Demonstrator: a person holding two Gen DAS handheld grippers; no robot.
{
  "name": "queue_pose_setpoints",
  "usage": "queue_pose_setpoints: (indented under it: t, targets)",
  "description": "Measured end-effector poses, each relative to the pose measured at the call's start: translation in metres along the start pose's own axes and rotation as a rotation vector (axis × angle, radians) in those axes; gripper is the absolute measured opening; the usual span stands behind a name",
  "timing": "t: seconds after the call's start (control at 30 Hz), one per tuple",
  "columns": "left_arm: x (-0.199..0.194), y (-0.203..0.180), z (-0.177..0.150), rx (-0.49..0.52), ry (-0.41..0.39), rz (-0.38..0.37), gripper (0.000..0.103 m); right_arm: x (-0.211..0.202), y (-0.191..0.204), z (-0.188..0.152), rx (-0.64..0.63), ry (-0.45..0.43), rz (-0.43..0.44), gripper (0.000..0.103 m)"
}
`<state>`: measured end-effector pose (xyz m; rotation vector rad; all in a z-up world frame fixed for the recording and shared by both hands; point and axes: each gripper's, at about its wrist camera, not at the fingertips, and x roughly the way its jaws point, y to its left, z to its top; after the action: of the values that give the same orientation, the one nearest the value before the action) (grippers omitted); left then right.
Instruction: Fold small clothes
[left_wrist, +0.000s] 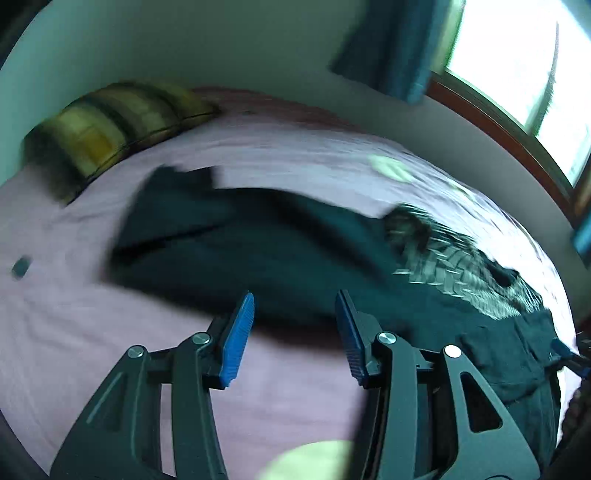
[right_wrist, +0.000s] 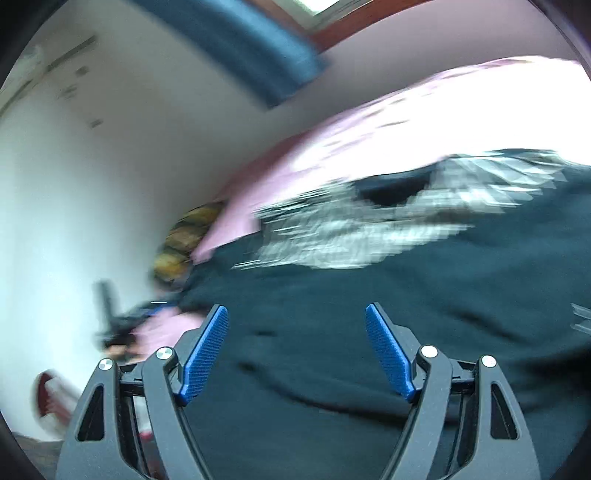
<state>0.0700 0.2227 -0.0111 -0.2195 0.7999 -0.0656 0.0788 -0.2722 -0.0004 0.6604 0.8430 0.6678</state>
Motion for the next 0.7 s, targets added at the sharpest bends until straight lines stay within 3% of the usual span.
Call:
queue_pose_setpoints:
  t: [0.1,0.17,0.23,0.33,0.47,0.6,0.7]
  targets:
    - [-0.004,0.032,-0.01,-0.067,-0.014,-0.001,0.057,0.084,0.045,0.025,-0.015,0.154,0.166,0.076]
    - [-0.003,0.047,-0.018,-0.09,-0.028,-0.013,0.067,0.149,0.078,0.039,-0.061,0.244,0.21,0.076]
    - [0.001,0.054,-0.024,-0.105,-0.038,-0.019,0.069,0.211,0.104,0.048,-0.082,0.315,0.239,0.076]
    - [0.008,0.066,-0.029,-0.161,-0.041,-0.072,0.07,0.293,0.13,0.058,-0.08,0.379,0.252,0.076]
    - [0.007,0.072,-0.036,-0.202,-0.082,-0.126,0.079,0.385,0.143,0.066,-0.053,0.443,0.222,0.076]
    - [0.014,0.092,-0.04,-0.31,-0.07,-0.246,0.081,0.436,0.146,0.07,-0.053,0.434,0.141,0.076]
    - [0.012,0.099,-0.042,-0.357,-0.1,-0.286,0.081,0.458,0.148,0.066,-0.026,0.441,0.179,0.076]
